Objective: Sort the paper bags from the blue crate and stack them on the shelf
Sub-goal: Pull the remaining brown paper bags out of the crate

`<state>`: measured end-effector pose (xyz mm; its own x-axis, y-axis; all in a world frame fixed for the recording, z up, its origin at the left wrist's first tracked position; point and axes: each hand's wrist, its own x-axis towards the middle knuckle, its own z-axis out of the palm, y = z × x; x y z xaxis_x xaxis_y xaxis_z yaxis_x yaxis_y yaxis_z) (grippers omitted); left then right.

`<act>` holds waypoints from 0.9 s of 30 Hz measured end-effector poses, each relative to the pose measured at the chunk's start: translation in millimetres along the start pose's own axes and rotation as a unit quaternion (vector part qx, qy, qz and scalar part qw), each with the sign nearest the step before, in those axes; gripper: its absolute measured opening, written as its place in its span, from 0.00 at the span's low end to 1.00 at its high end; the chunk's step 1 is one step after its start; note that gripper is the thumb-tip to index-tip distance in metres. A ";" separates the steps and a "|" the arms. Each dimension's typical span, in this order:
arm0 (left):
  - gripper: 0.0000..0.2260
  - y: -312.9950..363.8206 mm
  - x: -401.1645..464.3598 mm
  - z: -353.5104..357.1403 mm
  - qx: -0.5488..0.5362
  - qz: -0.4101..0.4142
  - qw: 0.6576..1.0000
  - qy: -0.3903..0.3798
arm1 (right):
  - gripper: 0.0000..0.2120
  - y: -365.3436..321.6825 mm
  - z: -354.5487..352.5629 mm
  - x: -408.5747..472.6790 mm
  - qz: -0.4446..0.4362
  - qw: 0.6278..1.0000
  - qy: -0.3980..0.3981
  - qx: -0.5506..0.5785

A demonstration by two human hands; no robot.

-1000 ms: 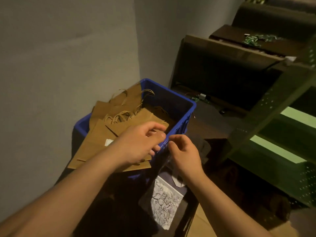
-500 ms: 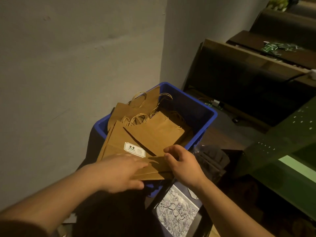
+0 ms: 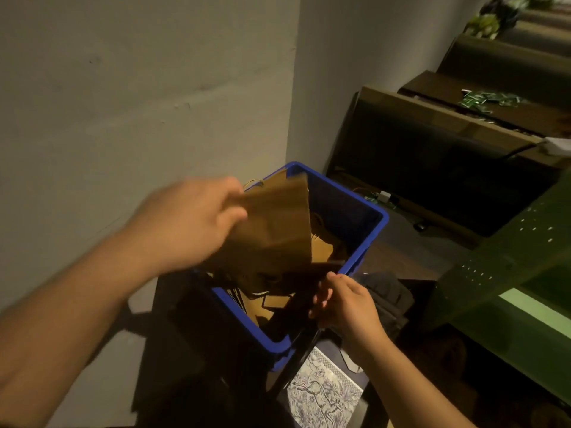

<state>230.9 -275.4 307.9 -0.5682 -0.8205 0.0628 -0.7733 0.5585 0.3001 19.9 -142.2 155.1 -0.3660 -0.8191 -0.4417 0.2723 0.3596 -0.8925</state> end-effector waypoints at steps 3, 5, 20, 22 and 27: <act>0.04 -8.1 3.8 -29.2 -0.136 -0.053 0.983 0.108 | 0.20 -3.6 3.2 -9.1 0.021 0.992 -0.121 0.004; 0.01 -17.8 4.5 -40.8 -0.230 -0.064 0.958 0.157 | 0.24 -5.0 9.3 -13.1 0.028 0.980 -0.198 -0.015; 0.13 27.4 -21.3 66.3 -0.746 -0.128 0.643 0.118 | 0.38 -59.9 47.0 -0.5 -0.139 0.959 0.006 0.247; 0.18 20.6 -22.6 87.1 -0.765 -0.142 0.624 0.069 | 0.27 -65.5 34.1 -4.5 -0.146 0.949 0.024 0.280; 0.24 -7.7 -12.5 108.8 -0.826 -0.190 0.529 -0.043 | 0.16 -54.8 -4.2 -8.3 -0.118 0.959 0.062 0.249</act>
<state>213.4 -256.2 201.3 -0.5251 -0.7870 -0.3237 0.4243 -0.5719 0.7021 4.3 -153.2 207.3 -0.5636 -0.7813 -0.2681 0.5496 -0.1124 -0.8278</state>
